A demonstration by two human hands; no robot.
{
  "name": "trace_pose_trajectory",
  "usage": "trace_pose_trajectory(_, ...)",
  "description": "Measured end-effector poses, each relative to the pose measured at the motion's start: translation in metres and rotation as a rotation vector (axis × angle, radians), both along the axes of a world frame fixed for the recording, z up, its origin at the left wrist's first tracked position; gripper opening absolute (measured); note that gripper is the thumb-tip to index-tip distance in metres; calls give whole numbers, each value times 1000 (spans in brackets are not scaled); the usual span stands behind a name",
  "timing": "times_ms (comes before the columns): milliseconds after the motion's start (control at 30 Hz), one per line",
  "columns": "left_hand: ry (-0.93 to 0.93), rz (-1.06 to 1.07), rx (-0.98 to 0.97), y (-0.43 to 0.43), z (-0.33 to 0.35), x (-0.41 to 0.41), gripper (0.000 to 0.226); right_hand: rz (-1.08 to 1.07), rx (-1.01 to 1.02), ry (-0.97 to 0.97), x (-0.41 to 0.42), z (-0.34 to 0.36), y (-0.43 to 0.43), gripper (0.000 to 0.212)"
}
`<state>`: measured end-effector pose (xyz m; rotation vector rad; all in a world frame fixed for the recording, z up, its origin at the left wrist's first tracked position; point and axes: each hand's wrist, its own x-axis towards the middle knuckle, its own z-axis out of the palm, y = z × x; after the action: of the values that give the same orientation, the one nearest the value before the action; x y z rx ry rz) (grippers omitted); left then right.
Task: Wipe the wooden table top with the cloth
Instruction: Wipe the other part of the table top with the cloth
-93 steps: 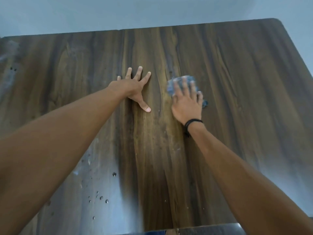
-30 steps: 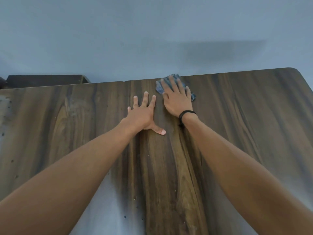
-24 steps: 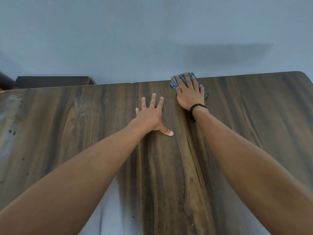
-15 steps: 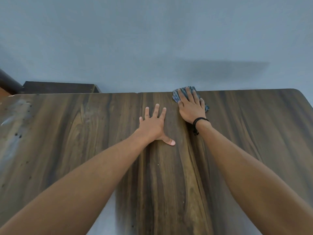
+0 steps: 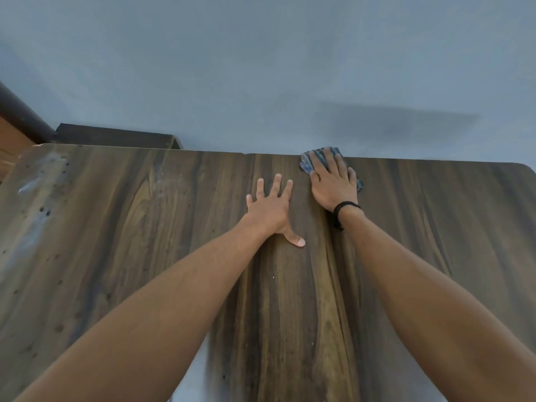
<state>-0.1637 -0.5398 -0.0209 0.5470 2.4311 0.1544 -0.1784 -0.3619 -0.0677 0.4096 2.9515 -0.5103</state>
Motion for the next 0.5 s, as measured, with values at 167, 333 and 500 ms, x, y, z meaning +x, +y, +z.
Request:
trace_pose_trajectory(167, 12, -8, 11, 0, -4, 0, 148, 220, 37, 37, 11, -6, 4, 53)
trace_pose_trajectory(333, 2, 6, 5, 0, -6, 0, 148, 0, 11, 6, 1, -4, -1, 54)
trace_pose_trajectory(500, -6, 8, -1, 0, -1, 0, 148, -23, -20, -14, -3, 0, 8, 53)
